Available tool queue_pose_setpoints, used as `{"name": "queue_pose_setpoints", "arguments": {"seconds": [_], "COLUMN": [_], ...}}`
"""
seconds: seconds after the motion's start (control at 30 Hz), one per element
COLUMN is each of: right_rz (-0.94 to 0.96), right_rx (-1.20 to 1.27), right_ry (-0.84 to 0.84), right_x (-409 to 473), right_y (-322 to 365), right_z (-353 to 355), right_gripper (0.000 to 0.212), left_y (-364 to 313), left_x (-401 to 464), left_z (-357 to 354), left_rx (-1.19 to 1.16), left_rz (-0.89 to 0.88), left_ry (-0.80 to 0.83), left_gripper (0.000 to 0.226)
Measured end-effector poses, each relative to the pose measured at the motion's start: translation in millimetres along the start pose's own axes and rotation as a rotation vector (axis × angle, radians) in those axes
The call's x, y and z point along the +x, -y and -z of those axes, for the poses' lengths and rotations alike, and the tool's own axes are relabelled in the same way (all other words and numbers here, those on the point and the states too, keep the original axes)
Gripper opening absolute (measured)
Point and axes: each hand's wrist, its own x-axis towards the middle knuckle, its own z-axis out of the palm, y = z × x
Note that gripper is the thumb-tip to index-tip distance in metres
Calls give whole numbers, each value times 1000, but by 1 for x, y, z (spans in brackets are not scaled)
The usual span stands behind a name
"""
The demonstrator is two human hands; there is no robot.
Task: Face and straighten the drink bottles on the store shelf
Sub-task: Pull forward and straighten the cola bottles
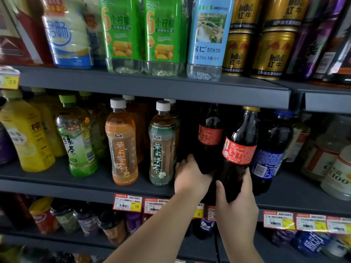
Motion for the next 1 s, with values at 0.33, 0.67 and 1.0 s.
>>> {"name": "queue_pose_setpoints", "arguments": {"seconds": [0.33,0.67,1.0], "right_rz": [22,17,18], "right_rx": [-5,-4,4], "right_ry": [-1,4,13], "right_x": [0,1,1], "right_y": [1,0,-2], "right_z": [2,2,3], "right_gripper": [75,75,77], "left_y": [4,5,8], "left_x": [-4,-2,3], "left_z": [9,8,2], "left_rx": [-69,-145,-84], "left_rz": [-24,2,-67], "left_ry": [66,135,88], "left_gripper": [66,58,72]}}
